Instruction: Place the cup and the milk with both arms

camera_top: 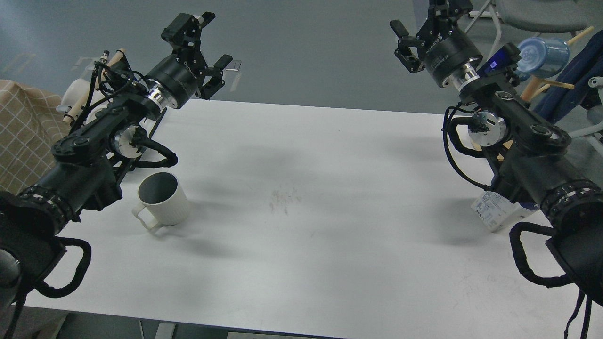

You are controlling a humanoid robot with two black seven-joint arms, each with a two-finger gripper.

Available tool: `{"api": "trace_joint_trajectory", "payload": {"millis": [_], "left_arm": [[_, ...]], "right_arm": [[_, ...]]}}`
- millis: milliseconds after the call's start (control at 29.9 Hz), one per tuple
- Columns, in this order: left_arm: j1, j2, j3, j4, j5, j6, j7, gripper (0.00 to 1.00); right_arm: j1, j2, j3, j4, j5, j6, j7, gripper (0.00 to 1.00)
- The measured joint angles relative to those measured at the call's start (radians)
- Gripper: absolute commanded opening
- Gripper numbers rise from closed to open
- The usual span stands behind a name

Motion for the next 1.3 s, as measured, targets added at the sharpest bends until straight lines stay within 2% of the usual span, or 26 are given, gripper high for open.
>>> {"api": "trace_joint_trajectory", "payload": {"millis": [167,468,668,935,1303], "left_arm": [[0.003,0.008,0.0,-0.061,-0.05,0.0,-0.001,0.99],[0.002,0.015,0.006,-0.087,-0.06,0.0,-0.004,0.99],[-0.015,0.047,0.01,-0.056,-0.061,0.001,0.006,0.99],[-0.017,0.041,-0.016,0.037,-0.075,0.001,-0.001,0.99],[-0.017,0.043,-0.02,0.032,-0.092,0.0,-0.005,0.99]], "right_arm": [[0.003,0.002,0.006,-0.001,0.01,0.0,0.0,1.0],[0.01,0.001,0.01,-0.002,0.011,0.0,0.0,1.0],[0.018,-0.034,0.004,-0.004,0.009,0.0,0.0,1.0],[0.016,-0.046,0.01,-0.033,0.015,0.0,0.0,1.0],[0.015,-0.033,-0.001,-0.041,0.014,0.0,0.0,1.0]]}}
